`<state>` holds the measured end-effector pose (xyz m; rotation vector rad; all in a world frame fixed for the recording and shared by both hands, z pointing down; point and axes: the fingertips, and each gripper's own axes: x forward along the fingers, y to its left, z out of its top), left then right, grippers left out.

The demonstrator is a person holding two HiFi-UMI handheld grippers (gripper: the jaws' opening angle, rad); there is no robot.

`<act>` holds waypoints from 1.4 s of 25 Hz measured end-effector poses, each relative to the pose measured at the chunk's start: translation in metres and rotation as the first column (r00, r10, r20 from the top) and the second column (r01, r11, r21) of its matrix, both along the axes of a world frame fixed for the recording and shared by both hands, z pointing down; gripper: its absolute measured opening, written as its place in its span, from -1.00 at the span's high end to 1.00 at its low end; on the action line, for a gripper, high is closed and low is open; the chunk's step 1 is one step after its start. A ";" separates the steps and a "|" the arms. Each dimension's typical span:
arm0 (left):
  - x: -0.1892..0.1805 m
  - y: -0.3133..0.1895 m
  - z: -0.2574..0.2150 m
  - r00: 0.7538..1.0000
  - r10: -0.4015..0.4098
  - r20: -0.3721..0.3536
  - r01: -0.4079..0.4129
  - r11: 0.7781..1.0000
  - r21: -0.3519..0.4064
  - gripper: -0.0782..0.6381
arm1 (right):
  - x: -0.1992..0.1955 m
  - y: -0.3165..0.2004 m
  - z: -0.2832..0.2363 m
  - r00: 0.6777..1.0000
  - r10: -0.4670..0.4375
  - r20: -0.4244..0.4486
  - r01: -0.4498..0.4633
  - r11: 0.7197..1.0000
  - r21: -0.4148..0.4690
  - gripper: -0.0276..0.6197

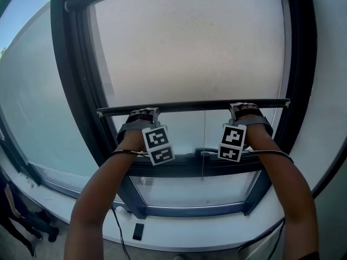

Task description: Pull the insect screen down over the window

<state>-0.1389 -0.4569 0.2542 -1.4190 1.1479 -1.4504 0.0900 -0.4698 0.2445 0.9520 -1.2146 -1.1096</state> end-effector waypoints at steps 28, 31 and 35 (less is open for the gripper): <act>0.004 0.011 0.100 1.000 0.019 -0.011 -0.021 0.988 -0.153 -0.04 | 0.003 0.010 0.100 1.000 0.027 0.011 -0.025 0.988 -0.151 0.11; 0.005 0.012 0.128 1.000 0.019 -0.005 -0.019 0.983 -0.183 -0.04 | 0.004 0.011 0.128 1.000 0.027 0.008 -0.025 0.982 -0.190 0.11; 0.007 0.013 0.148 1.000 0.011 -0.007 -0.012 0.982 -0.188 -0.04 | 0.005 0.011 0.147 1.000 0.023 0.018 -0.019 0.980 -0.197 0.11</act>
